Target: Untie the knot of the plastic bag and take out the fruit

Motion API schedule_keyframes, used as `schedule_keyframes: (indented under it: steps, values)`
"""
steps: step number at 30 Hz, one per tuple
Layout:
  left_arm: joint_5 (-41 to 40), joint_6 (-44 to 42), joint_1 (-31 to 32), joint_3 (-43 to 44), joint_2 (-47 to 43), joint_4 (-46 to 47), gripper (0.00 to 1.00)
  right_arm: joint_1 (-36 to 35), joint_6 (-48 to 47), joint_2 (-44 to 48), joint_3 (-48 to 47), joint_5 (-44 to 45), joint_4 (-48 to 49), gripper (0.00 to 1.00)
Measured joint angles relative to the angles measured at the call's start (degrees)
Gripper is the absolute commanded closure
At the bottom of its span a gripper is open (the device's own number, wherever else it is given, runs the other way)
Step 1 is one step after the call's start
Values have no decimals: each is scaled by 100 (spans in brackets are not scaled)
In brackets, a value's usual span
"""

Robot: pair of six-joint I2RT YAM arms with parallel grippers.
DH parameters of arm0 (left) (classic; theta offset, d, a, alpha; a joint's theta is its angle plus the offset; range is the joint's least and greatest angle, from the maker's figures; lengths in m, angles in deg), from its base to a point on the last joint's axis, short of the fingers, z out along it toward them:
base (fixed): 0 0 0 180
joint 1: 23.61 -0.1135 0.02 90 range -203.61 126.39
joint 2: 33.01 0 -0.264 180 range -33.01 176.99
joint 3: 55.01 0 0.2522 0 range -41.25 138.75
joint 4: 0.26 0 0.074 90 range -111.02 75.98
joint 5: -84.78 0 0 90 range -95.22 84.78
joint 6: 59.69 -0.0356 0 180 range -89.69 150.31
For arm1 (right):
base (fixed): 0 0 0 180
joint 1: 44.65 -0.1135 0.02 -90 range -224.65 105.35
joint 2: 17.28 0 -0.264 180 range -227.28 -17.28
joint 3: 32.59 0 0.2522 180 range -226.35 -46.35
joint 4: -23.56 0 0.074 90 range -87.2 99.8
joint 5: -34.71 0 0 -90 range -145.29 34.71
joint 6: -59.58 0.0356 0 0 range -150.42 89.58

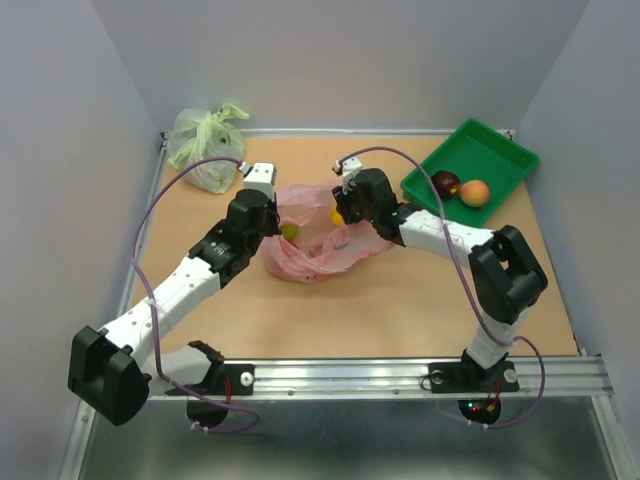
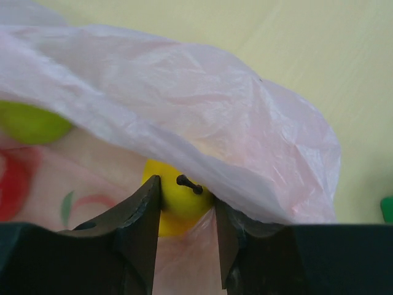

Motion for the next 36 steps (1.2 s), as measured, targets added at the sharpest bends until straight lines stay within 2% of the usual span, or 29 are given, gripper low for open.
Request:
schedule_keyframes:
  steps: [6,10,16,24,25,26,29,30,32,33,36]
  values:
    - [-116,2,-2,0,0,-2,100,0,-87,859,188,-1639,81,90]
    - [-142,2,-2,0,2,-4,100,0,-85,1064,282,-2417,142,90]
    - [-205,2,-2,0,13,-7,100,0,170,1064,507,-2811,232,88]
    - [-227,4,-2,0,13,-26,100,-7,560,999,955,-2393,433,85]
    - [-225,4,-2,0,13,-24,100,-9,579,940,1012,-2321,428,81]
    - [-216,4,-2,0,13,-26,100,-20,610,866,1082,-2210,428,67]
    - [-199,4,-2,0,13,-24,100,-76,691,682,1172,-2000,452,37]
    - [-199,4,-2,0,13,-24,100,-85,721,647,1174,-1969,457,19]
    - [-201,2,-2,0,13,-24,100,-120,804,544,1176,-1867,509,4]
    - [-201,2,-2,0,13,-24,100,-129,811,529,1180,-1843,518,1]
    - [-199,4,-2,0,13,-24,100,-155,868,533,1241,-1711,584,0]
